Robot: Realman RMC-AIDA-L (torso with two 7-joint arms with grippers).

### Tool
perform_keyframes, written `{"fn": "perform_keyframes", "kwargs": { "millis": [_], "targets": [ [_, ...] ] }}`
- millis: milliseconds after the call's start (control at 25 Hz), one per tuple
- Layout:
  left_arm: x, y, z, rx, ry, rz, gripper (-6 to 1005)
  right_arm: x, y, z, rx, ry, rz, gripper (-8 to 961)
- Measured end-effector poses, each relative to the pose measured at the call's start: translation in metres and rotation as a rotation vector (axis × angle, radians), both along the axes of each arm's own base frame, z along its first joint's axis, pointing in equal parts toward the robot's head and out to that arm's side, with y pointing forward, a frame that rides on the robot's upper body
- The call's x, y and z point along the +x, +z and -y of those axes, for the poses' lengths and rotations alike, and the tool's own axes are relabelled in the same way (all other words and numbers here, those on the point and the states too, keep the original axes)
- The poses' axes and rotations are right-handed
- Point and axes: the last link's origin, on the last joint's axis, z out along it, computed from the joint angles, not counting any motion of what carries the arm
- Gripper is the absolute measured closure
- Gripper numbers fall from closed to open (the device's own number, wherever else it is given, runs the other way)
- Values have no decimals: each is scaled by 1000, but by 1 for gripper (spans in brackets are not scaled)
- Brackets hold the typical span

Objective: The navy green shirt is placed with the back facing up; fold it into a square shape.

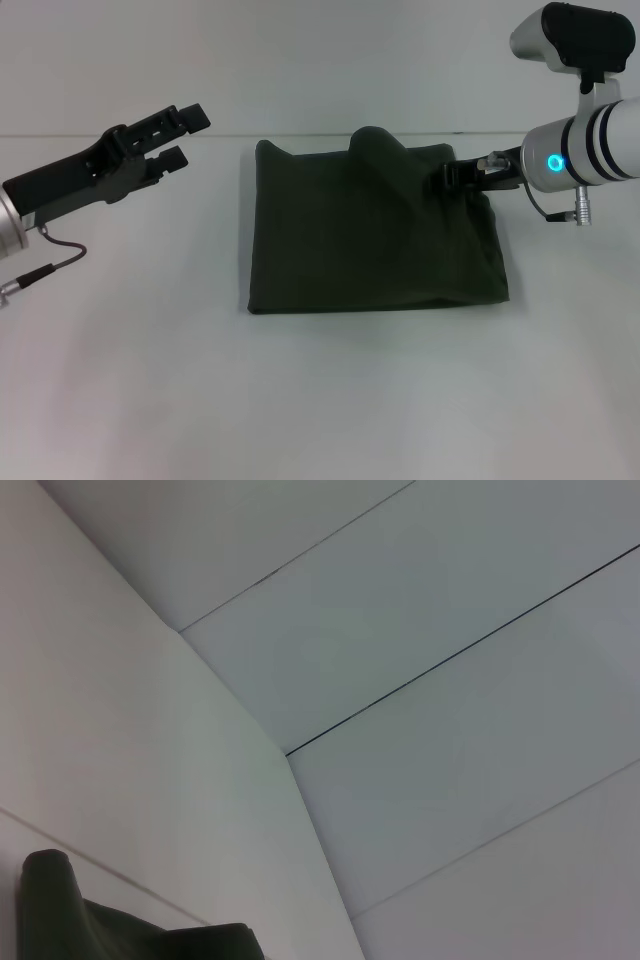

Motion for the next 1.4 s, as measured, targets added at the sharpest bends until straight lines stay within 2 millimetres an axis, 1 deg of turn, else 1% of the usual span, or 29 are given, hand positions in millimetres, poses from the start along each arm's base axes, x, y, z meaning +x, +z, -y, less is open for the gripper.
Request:
{"fn": "perform_keyframes", "kwargs": {
  "millis": [600, 840, 1080, 1400],
  "targets": [
    [4, 0, -4, 3, -7, -7, 63, 4, 0, -1, 26, -11, 4, 634],
    [3, 1, -4, 7, -3, -5, 63, 12, 9, -1, 39, -37, -13, 634],
    [3, 0, -5, 7, -4, -5, 62, 15, 13, -1, 48, -53, -31, 635],
    [3, 1, -5, 9, -2, -3, 62, 8, 28, -2, 43, -51, -91, 635]
  ]
}}
